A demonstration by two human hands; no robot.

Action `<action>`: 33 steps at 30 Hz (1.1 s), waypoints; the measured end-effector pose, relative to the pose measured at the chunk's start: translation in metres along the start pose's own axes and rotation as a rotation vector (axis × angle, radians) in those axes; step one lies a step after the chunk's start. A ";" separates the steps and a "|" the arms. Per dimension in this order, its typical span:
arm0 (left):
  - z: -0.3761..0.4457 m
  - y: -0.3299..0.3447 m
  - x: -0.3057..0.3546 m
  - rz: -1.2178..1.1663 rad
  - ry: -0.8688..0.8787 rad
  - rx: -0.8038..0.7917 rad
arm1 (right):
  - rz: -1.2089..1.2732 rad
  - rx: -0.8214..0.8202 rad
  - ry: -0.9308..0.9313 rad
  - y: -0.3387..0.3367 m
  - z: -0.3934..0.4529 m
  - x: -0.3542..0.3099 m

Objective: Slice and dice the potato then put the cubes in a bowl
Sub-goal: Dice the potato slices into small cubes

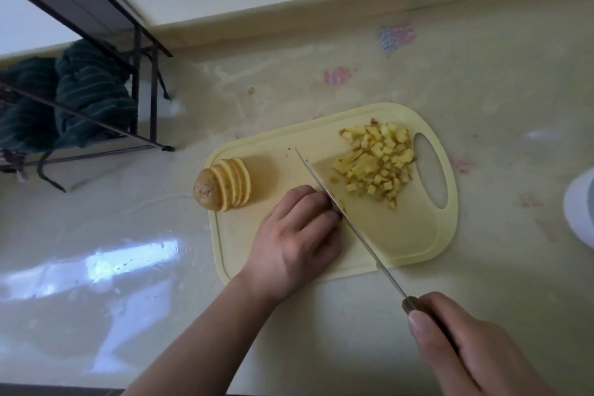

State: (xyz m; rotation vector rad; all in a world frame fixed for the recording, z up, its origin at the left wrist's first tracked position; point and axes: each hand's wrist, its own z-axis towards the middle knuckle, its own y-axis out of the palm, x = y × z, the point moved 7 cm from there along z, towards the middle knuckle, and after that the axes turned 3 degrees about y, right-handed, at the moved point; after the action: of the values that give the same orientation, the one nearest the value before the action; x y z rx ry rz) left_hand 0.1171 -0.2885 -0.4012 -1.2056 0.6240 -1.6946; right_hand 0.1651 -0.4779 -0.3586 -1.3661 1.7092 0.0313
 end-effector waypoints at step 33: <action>-0.004 -0.003 -0.004 -0.063 -0.027 0.010 | -0.139 0.014 -0.138 -0.006 0.004 -0.015</action>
State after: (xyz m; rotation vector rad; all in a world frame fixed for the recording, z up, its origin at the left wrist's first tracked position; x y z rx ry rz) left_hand 0.1126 -0.2839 -0.4023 -1.2507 0.5665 -1.7287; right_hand 0.1716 -0.4671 -0.3484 -1.4357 1.4947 0.0337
